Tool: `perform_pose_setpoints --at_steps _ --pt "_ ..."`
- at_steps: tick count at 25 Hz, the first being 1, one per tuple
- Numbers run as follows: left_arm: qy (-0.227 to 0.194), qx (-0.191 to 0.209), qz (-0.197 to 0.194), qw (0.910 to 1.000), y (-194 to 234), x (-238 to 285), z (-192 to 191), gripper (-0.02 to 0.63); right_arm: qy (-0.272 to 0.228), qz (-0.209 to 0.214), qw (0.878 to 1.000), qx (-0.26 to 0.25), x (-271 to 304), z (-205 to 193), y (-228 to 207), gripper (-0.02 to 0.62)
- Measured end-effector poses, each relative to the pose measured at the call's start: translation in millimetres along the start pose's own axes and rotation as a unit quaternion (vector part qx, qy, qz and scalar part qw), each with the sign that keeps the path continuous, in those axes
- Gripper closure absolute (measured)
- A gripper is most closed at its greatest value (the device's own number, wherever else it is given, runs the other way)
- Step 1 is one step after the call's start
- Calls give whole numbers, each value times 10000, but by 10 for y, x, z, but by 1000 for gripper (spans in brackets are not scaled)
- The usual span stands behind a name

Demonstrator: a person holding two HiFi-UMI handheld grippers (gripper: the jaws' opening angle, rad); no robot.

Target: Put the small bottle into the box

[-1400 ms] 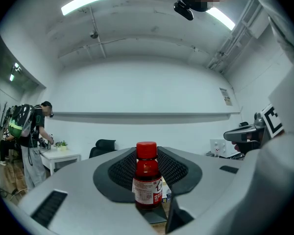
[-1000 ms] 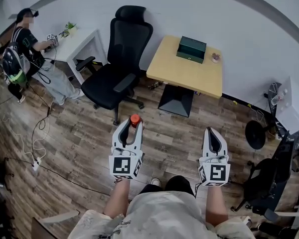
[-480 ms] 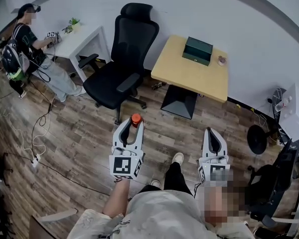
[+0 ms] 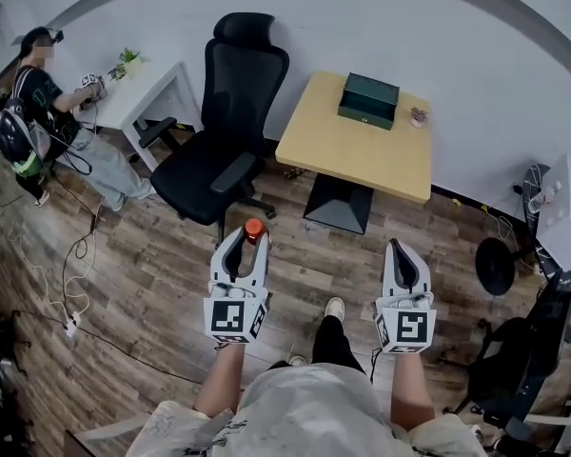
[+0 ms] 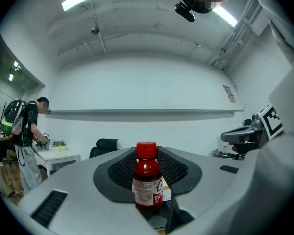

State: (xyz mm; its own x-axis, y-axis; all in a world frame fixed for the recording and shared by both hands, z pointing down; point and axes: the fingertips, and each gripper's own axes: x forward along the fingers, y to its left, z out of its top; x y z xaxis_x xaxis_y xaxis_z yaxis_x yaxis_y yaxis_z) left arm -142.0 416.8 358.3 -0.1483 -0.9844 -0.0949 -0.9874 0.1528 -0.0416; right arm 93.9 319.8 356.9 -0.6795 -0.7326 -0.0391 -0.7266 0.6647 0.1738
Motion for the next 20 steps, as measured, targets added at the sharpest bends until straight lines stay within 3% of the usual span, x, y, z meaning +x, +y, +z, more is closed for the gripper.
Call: perform_pose_setpoints --at_steps 20 --pt "187 47 -284 9994 -445 1725 -62 469 258 -210 9986 406 1128 -411 -1284 580"
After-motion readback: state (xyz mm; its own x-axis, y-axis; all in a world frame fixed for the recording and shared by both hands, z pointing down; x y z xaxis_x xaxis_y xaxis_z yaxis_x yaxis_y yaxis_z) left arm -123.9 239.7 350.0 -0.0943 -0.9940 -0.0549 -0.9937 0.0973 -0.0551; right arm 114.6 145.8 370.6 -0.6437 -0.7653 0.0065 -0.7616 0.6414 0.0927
